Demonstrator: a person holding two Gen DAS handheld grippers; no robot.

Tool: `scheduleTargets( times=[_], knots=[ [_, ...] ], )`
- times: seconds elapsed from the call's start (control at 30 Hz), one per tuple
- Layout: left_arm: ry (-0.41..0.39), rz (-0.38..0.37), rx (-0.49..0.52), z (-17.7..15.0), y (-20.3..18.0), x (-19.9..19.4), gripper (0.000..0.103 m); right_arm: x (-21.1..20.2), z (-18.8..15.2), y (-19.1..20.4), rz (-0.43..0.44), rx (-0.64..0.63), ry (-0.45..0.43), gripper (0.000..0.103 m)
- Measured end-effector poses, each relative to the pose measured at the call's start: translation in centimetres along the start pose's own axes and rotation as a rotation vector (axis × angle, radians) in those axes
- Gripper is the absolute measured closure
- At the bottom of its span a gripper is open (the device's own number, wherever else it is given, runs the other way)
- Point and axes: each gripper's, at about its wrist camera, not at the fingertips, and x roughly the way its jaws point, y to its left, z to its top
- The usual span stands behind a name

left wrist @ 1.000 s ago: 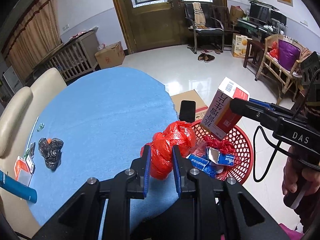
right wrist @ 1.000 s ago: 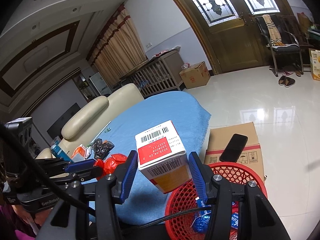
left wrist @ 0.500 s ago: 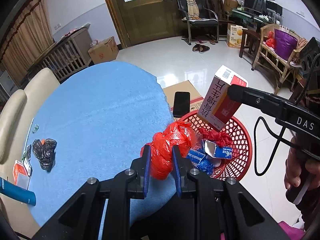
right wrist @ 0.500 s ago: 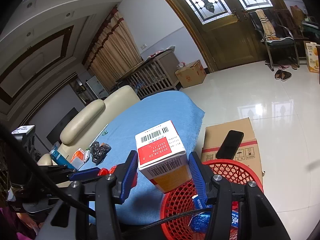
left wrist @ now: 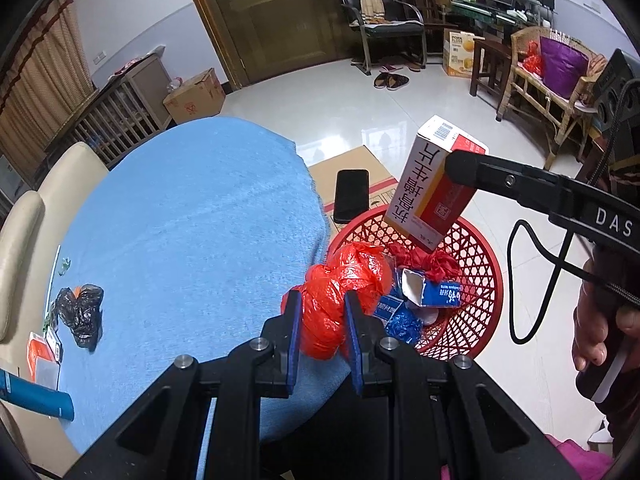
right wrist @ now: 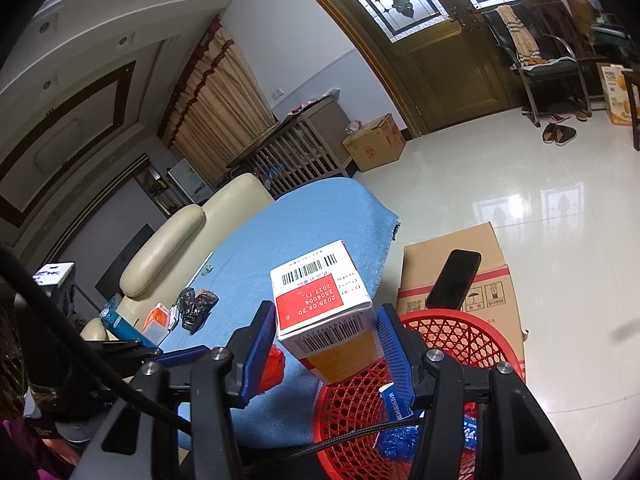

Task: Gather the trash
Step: 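Carry the red bag and medicine box over the red wastebasket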

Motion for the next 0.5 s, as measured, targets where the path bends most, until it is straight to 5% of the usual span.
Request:
scheduleTargets(
  times=[0.5],
  knots=[
    [0.056, -0.016, 0.049, 0.2, -2.0, 1.9, 0.081, 1.3, -1.1, -2.0, -0.009, 0.051, 0.060, 0.048]
  ],
)
